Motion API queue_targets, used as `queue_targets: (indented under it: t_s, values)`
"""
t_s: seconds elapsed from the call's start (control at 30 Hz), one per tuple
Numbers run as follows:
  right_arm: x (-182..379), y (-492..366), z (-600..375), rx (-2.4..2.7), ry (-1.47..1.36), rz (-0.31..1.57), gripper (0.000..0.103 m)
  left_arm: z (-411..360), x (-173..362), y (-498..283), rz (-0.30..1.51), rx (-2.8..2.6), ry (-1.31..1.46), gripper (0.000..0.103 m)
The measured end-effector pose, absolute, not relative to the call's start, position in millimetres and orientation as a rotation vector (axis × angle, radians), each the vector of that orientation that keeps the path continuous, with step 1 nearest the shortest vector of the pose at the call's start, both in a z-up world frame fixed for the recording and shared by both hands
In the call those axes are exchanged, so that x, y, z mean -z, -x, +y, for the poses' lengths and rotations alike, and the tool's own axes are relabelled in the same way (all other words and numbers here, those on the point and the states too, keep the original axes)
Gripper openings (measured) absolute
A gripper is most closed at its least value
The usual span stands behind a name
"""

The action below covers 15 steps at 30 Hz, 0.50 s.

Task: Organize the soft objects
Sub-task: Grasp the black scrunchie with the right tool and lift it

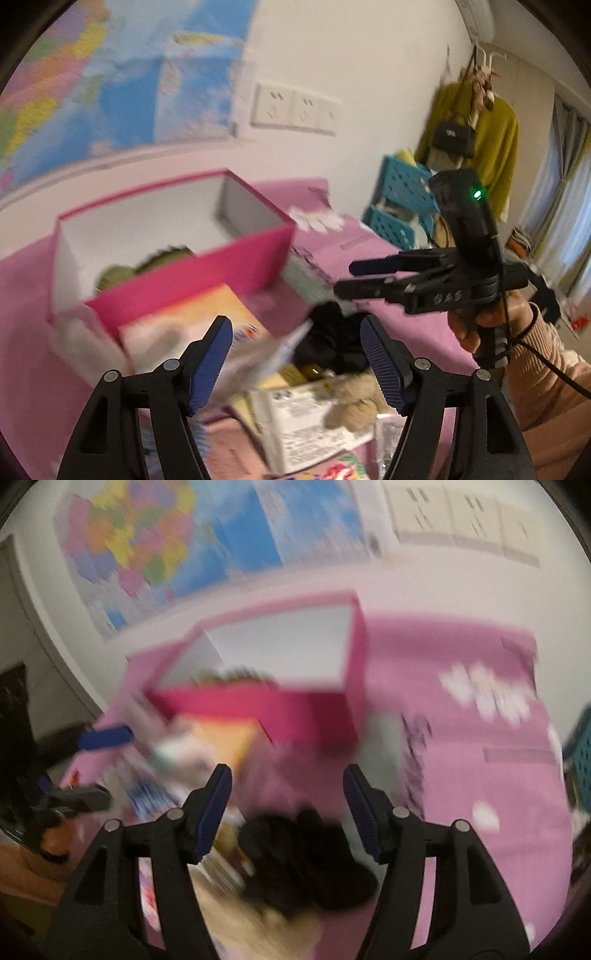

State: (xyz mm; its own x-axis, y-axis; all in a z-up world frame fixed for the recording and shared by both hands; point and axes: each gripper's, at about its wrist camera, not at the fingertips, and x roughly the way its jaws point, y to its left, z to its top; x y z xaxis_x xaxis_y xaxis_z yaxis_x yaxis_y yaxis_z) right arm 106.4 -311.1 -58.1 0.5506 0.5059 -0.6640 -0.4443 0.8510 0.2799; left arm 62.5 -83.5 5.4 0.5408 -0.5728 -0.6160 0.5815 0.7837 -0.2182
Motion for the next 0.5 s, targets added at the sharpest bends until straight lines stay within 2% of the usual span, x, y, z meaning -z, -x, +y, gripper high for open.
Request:
queue_targets:
  t_s: [0.17, 0.3, 0.47, 0.5]
  values:
    - [98, -101, -329, -0.506, -0.085, 0.910, 0.065, -102, 11, -64, 0.780, 0.709, -0.031, 0.073]
    - [110, -106, -332, -0.534, -0.140, 0.934, 0.072, -108, 21, -65, 0.812, 0.711, -0.041, 0.073]
    - [117, -109, -321, -0.562, -0.115, 0.923, 0.072, -115, 28, -66, 0.837, 0.713, -0.048, 0.073]
    - [118, -109, -321, -0.565, -0.116, 0.920, 0.068, -116, 29, -66, 0.840, 0.713, -0.050, 0.073]
